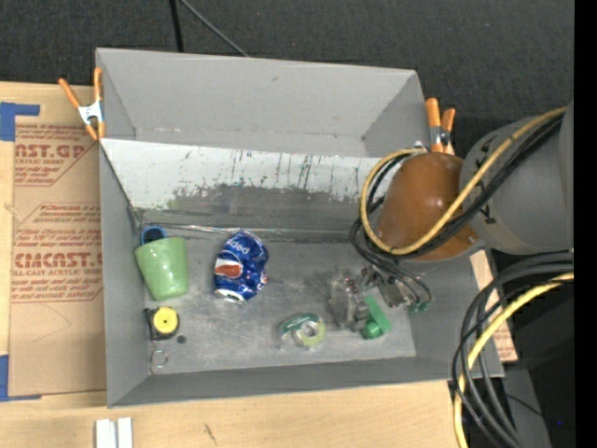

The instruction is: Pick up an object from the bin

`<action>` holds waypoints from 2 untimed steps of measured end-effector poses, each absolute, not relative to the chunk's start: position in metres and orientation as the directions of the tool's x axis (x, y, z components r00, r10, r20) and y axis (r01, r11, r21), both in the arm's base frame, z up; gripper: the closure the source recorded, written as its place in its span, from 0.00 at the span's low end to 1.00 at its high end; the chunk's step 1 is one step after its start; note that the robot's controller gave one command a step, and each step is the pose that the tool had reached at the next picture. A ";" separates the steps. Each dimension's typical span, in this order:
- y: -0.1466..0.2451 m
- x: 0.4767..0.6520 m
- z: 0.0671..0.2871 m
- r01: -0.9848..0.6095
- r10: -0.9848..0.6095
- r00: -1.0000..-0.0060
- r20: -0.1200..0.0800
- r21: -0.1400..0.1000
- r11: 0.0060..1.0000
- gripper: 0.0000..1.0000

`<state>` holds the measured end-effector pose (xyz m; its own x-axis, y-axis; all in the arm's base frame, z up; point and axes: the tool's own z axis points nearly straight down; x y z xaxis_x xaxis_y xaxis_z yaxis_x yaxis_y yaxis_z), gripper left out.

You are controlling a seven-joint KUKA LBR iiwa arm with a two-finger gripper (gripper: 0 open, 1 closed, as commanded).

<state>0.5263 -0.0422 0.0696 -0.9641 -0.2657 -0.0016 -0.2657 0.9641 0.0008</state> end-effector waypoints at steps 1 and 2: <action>-0.042 0.526 0.070 -0.264 -0.264 -0.965 -0.001 0.001 0.965 0.00; -0.138 0.551 0.071 -0.414 -0.414 -0.910 -0.002 -0.004 0.910 0.00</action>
Offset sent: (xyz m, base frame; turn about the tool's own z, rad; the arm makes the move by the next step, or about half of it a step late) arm 0.0000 0.0000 0.0000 0.0000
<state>0.5507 -0.1384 0.0707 -0.9104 -0.4138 -0.0021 -0.4138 0.9104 -0.0041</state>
